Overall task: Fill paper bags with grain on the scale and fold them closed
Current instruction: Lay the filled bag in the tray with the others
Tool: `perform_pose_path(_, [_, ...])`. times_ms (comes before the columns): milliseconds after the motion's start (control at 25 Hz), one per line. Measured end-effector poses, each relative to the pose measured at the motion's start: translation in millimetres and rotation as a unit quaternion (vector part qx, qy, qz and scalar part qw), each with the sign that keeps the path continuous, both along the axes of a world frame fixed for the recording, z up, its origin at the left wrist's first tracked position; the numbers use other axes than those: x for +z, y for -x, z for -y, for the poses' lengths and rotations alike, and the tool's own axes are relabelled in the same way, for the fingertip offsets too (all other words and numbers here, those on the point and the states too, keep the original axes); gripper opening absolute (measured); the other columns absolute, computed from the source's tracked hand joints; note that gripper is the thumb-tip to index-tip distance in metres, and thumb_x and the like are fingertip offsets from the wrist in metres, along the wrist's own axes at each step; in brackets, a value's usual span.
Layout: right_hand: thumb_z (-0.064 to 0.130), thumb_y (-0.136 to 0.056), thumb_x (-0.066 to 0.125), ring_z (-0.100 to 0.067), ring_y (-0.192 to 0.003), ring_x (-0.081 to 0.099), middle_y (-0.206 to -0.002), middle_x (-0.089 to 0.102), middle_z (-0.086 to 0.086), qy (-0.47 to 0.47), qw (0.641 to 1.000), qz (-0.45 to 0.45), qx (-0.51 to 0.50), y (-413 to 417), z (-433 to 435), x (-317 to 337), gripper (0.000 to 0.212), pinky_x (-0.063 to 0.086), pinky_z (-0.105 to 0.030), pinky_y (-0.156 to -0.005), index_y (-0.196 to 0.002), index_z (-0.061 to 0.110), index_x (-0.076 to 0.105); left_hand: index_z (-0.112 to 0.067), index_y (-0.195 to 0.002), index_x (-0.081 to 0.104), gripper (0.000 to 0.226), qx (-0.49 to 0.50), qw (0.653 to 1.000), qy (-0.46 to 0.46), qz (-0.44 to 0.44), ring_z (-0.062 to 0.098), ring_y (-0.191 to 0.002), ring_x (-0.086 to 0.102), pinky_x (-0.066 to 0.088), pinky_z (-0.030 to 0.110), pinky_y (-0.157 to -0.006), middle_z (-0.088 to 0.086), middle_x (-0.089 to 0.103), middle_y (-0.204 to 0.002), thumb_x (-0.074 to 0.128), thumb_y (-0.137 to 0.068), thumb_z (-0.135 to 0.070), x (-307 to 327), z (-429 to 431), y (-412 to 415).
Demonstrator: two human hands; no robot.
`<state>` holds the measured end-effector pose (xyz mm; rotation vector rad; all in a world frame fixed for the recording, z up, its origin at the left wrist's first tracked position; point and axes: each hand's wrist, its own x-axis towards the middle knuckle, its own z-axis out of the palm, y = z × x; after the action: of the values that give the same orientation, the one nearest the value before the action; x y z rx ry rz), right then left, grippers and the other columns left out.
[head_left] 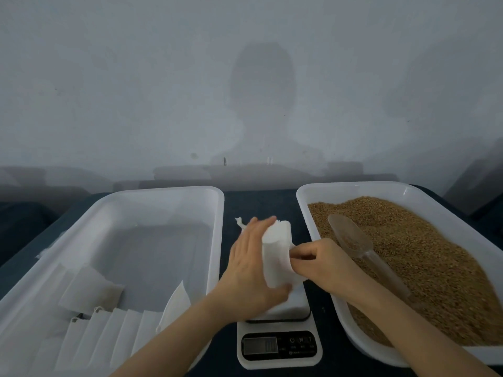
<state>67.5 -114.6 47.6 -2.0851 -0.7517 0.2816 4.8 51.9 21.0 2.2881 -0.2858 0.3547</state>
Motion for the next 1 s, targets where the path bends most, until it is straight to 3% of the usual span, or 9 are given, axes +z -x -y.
perform_pose_path(80, [0.022, -0.088, 0.061, -0.002, -0.081, 0.067, -0.083, 0.071, 0.019, -0.005, 1.0, -0.015, 0.023, 0, 2, 3, 0.035, 0.055, -0.019, -0.073, -0.078, 0.055, 0.067, -0.058, -0.131, -0.01, 0.113, 0.004, 0.994, -0.11, 0.019, -0.022, -0.125, 0.0, 0.005, 0.022, -0.113, -0.04, 0.008, -0.134, 0.08, -0.063, -0.05, -2, 3, -2])
perform_pose_path(240, [0.021, -0.087, 0.065, -0.013, -0.074, 0.067, -0.078, 0.072, 0.008, -0.01, 1.0, -0.003, 0.017, 1, 2, 3, 0.024, 0.056, -0.026, -0.067, -0.081, 0.042, 0.073, -0.039, -0.138, 0.017, 0.093, 0.04, 0.981, -0.173, 0.083, 0.008, -0.116, 0.036, 0.034, 0.037, -0.107, -0.006, 0.04, -0.133, 0.079, -0.068, -0.04, -8, 4, -4])
perform_pose_path(360, [0.024, -0.084, 0.069, 0.005, -0.064, 0.063, -0.067, 0.067, 0.023, -0.002, 1.0, 0.001, -0.009, 1, 1, 2, 0.024, 0.045, -0.01, -0.055, -0.071, 0.044, 0.068, -0.031, -0.141, 0.024, 0.086, 0.056, 0.974, -0.206, 0.077, 0.005, -0.107, 0.029, 0.03, 0.031, -0.1, -0.008, 0.038, -0.128, 0.074, -0.071, -0.035, -13, 3, -7])
perform_pose_path(560, [0.038, -0.079, 0.071, 0.01, -0.079, 0.062, -0.083, 0.067, 0.029, 0.013, 0.999, -0.005, -0.032, 1, -2, 2, 0.011, 0.045, -0.01, -0.064, -0.074, 0.046, 0.066, -0.027, -0.127, 0.038, 0.08, 0.085, 0.964, -0.21, 0.139, 0.016, -0.105, 0.048, 0.036, 0.035, -0.089, -0.002, 0.053, -0.116, 0.081, -0.061, -0.042, -15, 4, -5])
perform_pose_path(640, [0.035, -0.081, 0.069, 0.009, -0.078, 0.061, -0.084, 0.066, 0.026, 0.023, 0.999, 0.004, -0.033, 3, -4, 3, 0.013, 0.045, -0.012, -0.063, -0.074, 0.046, 0.067, -0.024, -0.123, 0.045, 0.075, 0.094, 0.968, -0.187, 0.141, 0.015, -0.108, 0.048, 0.032, 0.035, -0.092, -0.004, 0.055, -0.116, 0.079, -0.062, -0.05, -13, 6, -5])
perform_pose_path(760, [0.034, -0.085, 0.064, 0.008, -0.079, 0.061, -0.084, 0.067, 0.022, 0.042, 0.998, 0.022, -0.031, 7, -4, 5, 0.011, 0.046, -0.012, -0.064, -0.082, 0.044, 0.069, -0.022, -0.12, 0.052, 0.061, 0.078, 0.979, -0.161, 0.098, 0.009, -0.11, 0.048, 0.035, 0.033, -0.098, -0.009, 0.054, -0.117, 0.074, -0.071, -0.051, -10, 6, -6])
perform_pose_path(840, [0.036, -0.089, 0.059, 0.014, -0.084, 0.059, -0.086, 0.065, 0.029, 0.05, 0.998, 0.028, -0.023, 7, 2, 9, 0.013, 0.045, -0.007, -0.066, -0.095, 0.043, 0.068, -0.028, -0.118, 0.049, 0.051, 0.064, 0.994, -0.093, 0.008, 0.003, -0.104, 0.05, 0.039, 0.025, -0.095, -0.018, 0.051, -0.113, 0.071, -0.076, -0.047, -6, 4, -7])
perform_pose_path(920, [0.038, -0.09, 0.056, 0.016, -0.083, 0.057, -0.091, 0.061, 0.037, 0.06, 0.995, 0.06, -0.061, 1, 17, 13, 0.018, 0.041, -0.001, -0.062, -0.105, 0.043, 0.064, -0.038, -0.113, 0.043, 0.046, 0.058, 0.994, -0.012, -0.092, 0.001, -0.092, 0.053, 0.042, 0.011, -0.076, -0.024, 0.048, -0.105, 0.071, -0.077, -0.044, -4, 3, -8])
perform_pose_path(1000, [0.033, -0.09, 0.057, 0.011, -0.075, 0.054, -0.101, 0.062, 0.025, 0.125, 0.97, 0.131, -0.162, -17, 40, 12, 0.024, 0.038, -0.002, -0.052, -0.114, 0.032, 0.063, -0.042, -0.111, 0.039, 0.049, 0.049, 0.988, 0.017, -0.146, -0.001, -0.088, 0.053, 0.04, 0.007, -0.063, -0.024, 0.047, -0.1, 0.073, -0.077, -0.044, -4, 2, -10])
